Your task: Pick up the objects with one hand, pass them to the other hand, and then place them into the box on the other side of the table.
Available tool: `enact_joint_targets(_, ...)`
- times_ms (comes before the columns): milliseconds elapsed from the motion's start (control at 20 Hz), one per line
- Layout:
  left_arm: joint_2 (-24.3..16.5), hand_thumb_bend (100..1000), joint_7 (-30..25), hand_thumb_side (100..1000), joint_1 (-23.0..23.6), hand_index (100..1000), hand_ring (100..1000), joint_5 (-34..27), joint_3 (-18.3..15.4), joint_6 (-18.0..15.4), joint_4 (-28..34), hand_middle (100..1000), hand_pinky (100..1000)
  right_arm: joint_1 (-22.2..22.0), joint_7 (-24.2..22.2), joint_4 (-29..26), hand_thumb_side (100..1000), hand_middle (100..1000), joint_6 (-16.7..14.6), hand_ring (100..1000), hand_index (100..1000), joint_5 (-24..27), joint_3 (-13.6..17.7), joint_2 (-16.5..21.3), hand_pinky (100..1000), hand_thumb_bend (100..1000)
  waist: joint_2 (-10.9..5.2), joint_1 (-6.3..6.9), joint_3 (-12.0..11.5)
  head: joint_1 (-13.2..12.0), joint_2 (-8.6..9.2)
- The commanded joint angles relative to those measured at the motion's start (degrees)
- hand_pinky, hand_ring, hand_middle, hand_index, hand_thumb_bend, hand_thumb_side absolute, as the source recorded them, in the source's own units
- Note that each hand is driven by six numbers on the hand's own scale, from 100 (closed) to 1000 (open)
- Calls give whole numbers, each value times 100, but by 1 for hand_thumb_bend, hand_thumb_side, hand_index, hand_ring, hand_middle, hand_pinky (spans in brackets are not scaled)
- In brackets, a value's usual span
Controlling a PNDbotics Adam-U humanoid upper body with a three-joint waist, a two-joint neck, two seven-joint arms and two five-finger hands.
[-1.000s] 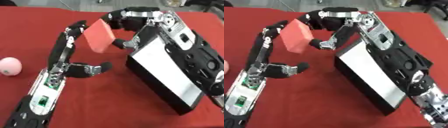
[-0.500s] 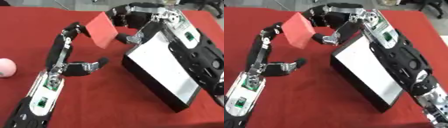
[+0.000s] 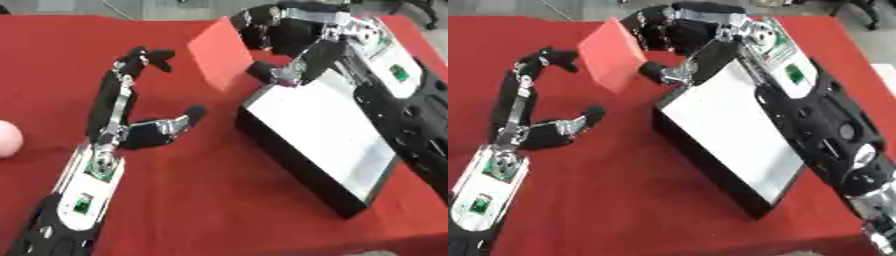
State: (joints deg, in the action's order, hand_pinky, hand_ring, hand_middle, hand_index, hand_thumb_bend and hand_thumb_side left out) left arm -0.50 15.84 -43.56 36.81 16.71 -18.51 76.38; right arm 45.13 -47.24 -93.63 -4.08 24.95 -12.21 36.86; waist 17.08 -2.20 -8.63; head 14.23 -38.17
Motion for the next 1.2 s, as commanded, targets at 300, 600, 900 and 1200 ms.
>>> enact_joint_targets(300,-270,614,38,626,93,780,741,6,-65,-19,60,561,955,-474,892,-174,137,673,-512,917,683,-510,470,589,939,100,-359,115,210,137,-131)
enact_joint_targets(600,-303,607,-30,635,158,788,749,91,-33,-80,24,572,957,-677,2286,-21,205,574,-1246,810,595,-1984,741,653,868,100,-391,156,294,242,-151)
enact_joint_targets(900,-310,605,-43,637,167,788,749,79,-23,-90,27,572,957,-723,3275,29,379,424,-1944,677,504,-3647,749,657,806,100,-396,163,292,307,-152)
enact_joint_targets(1200,-310,604,-33,637,163,787,750,44,-20,-86,45,571,959,-745,3669,80,567,326,-2612,578,441,-5610,729,662,764,100,-400,157,273,319,-153)
